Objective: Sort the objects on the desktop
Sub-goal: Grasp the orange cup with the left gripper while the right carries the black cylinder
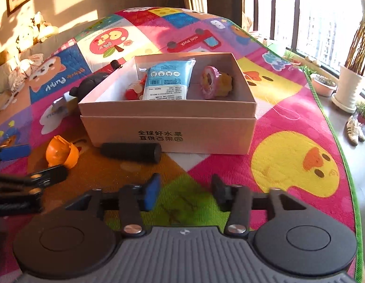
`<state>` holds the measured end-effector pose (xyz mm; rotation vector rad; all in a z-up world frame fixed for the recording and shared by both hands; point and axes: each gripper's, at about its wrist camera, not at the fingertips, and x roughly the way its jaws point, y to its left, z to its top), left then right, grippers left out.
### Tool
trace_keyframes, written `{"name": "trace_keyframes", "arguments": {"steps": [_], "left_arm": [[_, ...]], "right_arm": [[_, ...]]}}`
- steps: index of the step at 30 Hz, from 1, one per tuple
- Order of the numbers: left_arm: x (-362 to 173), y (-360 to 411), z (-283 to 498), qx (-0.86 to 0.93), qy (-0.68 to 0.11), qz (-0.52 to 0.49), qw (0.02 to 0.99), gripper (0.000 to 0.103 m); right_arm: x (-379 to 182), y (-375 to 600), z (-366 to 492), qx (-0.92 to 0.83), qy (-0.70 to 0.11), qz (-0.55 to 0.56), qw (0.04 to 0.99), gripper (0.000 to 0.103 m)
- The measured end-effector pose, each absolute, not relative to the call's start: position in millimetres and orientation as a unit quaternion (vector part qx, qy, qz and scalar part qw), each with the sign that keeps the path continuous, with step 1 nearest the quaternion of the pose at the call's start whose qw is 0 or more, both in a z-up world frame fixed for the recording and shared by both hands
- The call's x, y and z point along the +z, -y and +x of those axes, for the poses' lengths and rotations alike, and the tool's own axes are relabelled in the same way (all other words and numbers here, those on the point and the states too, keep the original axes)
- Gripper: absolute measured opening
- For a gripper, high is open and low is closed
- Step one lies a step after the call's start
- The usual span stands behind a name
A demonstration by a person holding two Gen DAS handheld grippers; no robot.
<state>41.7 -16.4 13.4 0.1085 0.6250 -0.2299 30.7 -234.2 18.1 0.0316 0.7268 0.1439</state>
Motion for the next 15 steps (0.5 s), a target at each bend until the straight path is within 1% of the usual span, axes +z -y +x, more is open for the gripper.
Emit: {"name": "trace_keyframes", "arguments": {"steps": [1, 2, 3, 5, 7, 9, 11, 13, 15], "left_arm": [[12.5, 18.0, 45.4, -0.114, -0.31, 0.049, 0.943, 0.083], [11.6, 19.2, 48.3, -0.115, -0.312, 0.047, 0.942, 0.068], [10.1, 19.6, 50.4, -0.114, -0.315, 0.044, 0.941, 0.064], [9.9, 16.6, 48.6, -0.106, -0.31, 0.036, 0.944, 0.064], [13.6, 9.3, 41.0, -0.097, -0.3, 0.029, 0.948, 0.064], [16.9, -0.8, 30.0, -0.083, -0.293, 0.02, 0.952, 0.064], [17.4, -11.0, 19.1, -0.071, -0.294, 0.007, 0.953, 0.064], [16.2, -18.4, 11.1, -0.063, -0.298, -0.003, 0.952, 0.064], [14.1, -23.9, 4.3, -0.06, -0.304, -0.012, 0.951, 0.064]], "right_arm": [[19.9, 235.7, 29.5, 0.072, -0.353, 0.019, 0.933, 0.057], [21.9, 235.1, 28.8, 0.074, -0.35, 0.021, 0.934, 0.057], [23.6, 232.7, 29.0, 0.076, -0.347, 0.02, 0.935, 0.057], [27.3, 225.2, 32.4, 0.08, -0.343, 0.018, 0.936, 0.062], [29.0, 215.0, 39.5, 0.082, -0.346, 0.023, 0.934, 0.071], [28.2, 201.2, 47.9, 0.083, -0.357, 0.027, 0.93, 0.074], [26.5, 185.8, 54.7, 0.087, -0.369, 0.026, 0.925, 0.074], [24.8, 169.0, 59.4, 0.086, -0.372, 0.021, 0.924, 0.077], [21.9, 154.2, 64.4, 0.073, -0.371, 0.012, 0.926, 0.078]]}}
